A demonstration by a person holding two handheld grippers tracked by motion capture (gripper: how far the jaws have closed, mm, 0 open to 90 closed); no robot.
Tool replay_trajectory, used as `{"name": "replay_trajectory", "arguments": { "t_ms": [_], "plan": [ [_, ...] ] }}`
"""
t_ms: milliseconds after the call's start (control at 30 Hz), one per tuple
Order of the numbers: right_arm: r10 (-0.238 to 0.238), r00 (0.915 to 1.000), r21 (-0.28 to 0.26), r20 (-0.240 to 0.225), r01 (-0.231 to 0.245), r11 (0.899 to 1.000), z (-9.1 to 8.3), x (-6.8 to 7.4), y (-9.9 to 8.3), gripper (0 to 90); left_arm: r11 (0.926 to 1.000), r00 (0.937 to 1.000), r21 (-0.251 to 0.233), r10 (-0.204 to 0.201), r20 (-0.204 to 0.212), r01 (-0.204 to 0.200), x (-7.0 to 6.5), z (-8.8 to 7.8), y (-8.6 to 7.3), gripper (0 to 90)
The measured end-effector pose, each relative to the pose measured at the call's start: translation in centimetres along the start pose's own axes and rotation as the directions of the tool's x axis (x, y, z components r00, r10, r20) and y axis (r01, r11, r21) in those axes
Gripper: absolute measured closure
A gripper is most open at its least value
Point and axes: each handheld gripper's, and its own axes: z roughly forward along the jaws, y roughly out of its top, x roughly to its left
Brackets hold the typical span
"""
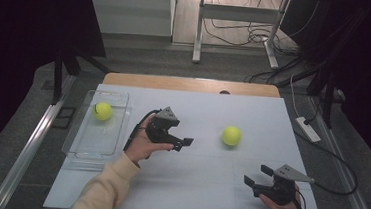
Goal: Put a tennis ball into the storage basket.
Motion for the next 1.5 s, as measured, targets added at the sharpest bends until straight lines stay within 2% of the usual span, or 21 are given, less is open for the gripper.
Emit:
{"name": "replay_trajectory", "arguments": {
  "t_ms": [800,1500],
  "plan": [
    [0.004,1.0000,0.001,0.001,-0.004,1.000,0.0,0.0,0.0,16.5,0.9991,0.9997,0.042,0.007,0.025,-0.008,-0.3,3.3,2.1,10.7],
    [0.008,1.0000,0.001,0.005,-0.008,1.000,0.0,0.0,0.0,16.5,0.9978,0.9994,0.066,0.002,0.033,-0.004,0.0,5.1,2.8,10.8]
  ]
}}
